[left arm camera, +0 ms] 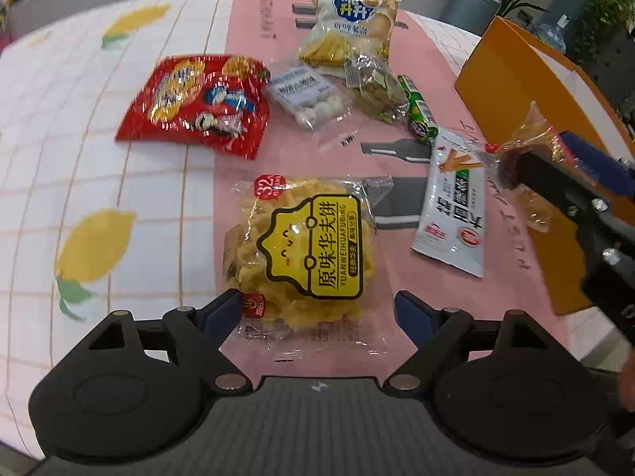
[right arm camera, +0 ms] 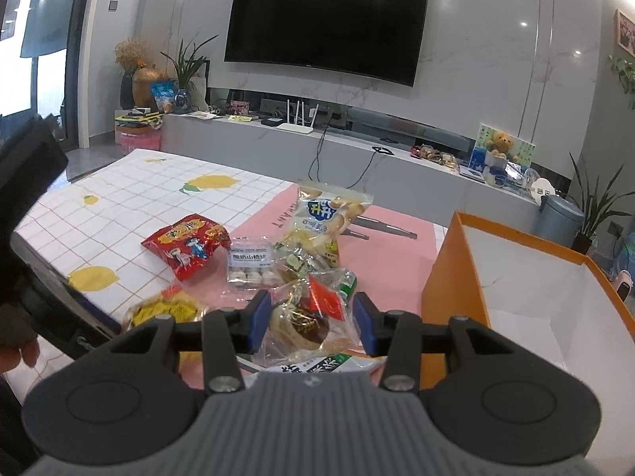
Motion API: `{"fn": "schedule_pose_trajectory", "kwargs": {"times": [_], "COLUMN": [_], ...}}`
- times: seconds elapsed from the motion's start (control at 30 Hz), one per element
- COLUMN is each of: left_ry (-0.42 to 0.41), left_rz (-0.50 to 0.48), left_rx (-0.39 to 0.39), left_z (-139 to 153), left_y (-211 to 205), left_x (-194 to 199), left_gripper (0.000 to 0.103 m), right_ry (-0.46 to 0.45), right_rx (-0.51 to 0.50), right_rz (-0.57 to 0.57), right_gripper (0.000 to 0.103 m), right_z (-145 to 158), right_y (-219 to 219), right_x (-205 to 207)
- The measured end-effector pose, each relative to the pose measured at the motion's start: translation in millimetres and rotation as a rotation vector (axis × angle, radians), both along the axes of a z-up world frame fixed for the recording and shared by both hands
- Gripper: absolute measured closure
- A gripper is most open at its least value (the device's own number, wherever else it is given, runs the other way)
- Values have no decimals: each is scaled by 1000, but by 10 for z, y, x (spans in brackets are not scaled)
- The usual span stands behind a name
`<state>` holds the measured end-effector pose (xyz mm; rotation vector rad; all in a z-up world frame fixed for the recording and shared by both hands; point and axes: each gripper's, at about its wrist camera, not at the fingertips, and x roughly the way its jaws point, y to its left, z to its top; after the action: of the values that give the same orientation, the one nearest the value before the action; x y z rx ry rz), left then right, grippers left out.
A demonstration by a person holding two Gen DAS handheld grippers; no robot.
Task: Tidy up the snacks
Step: 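Grasp the yellow cookie bag with the left tool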
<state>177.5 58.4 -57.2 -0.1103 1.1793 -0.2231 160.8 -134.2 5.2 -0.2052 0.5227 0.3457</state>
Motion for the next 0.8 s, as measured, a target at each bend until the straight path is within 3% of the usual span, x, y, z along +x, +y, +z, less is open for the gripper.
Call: {"fn": "schedule_pose_trajectory", "kwargs": {"times": [0.4, 0.5, 0.67, 0.8], "left_ry": [-108, -164, -319, -292], "left_rz": [59, 15, -166, -190], "left_rx": [34, 86, 138, 219], "left_z": [-4, 59, 271, 144], "left_y": [-6, -55, -203, -300], "left_x": [163, 127, -50, 42], "left_gripper": [2, 2, 2, 1], "right_ry": [2, 3, 6, 20], "right_rx": [-13, -17, -25, -23], "right_rz": [9, 12, 6, 5], "right_gripper": [59, 59, 58, 58], "right_z": [-21, -26, -27, -35], "right_y": [37, 45, 44, 59], "right_x": [13, 10, 14, 29]}}
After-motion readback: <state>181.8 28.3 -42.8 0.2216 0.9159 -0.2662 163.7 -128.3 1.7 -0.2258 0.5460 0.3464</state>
